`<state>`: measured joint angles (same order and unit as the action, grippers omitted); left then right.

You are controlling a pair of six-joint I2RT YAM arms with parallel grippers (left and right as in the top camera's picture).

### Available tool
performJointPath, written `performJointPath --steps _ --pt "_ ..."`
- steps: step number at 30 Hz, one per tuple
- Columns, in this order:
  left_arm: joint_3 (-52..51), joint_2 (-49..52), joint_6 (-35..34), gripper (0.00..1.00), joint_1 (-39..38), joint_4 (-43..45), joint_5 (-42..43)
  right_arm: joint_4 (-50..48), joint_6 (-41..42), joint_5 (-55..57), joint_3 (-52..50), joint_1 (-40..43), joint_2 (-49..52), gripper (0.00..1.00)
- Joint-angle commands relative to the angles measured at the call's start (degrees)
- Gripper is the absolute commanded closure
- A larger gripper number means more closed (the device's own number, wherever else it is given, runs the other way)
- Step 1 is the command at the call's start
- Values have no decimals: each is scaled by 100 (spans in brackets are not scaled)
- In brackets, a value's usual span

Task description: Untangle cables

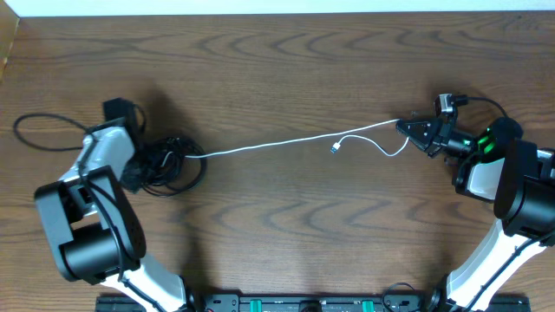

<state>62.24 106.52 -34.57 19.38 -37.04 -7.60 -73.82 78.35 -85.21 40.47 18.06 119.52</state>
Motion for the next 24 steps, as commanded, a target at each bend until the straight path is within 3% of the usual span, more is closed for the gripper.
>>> performJointPath --steps 1,14,24 --pt "-374 483 39 50 599 -28 603 162 -538 236 -31 87 -122 99" --pt "-927 483 431 50 1969 809 2590 258 -669 358 -31 87 -122 99" --pt "-1233 483 433 50 1681 1329 2667 2964 -2662 1744 -31 -92 -122 98"
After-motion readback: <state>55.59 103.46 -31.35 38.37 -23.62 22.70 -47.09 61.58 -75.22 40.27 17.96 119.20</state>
